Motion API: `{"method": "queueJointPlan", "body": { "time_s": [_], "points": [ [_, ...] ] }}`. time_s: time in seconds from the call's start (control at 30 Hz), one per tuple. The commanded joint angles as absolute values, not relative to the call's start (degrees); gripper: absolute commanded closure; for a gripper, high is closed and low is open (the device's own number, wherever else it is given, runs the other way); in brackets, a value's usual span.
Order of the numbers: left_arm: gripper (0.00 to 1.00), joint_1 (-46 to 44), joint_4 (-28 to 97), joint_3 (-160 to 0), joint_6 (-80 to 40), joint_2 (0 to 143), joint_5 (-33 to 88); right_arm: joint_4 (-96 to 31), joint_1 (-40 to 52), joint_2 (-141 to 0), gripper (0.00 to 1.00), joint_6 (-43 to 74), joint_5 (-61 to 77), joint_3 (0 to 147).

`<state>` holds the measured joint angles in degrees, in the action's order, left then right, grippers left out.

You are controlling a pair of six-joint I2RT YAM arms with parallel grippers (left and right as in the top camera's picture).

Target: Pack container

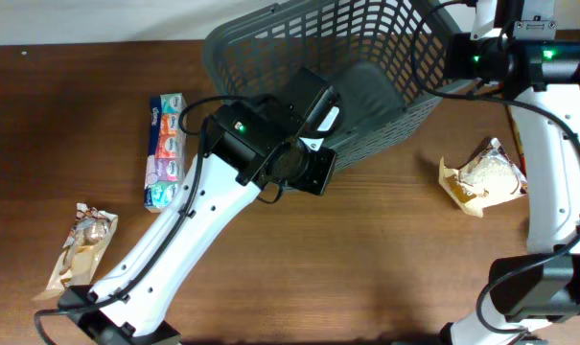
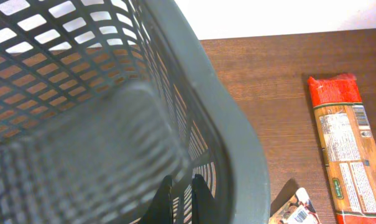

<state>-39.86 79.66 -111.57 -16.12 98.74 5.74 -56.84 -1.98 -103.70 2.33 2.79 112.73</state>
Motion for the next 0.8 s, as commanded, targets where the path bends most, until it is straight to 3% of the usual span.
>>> {"method": "queueJointPlan", "body": {
  "time_s": [0.0, 0.77],
  "points": [
    [0.98, -40.0, 79.3, -112.5, -16.7, 98.7, 5.1, -56.8, -1.5, -105.2, 0.96, 1.7, 2.4, 113.6],
    [0.98, -39.9, 79.3, -112.5, -16.7, 99.4, 0.7, -59.3, -1.5, -106.6, 0.96, 1.8, 3.4, 113.5]
  ]
}}
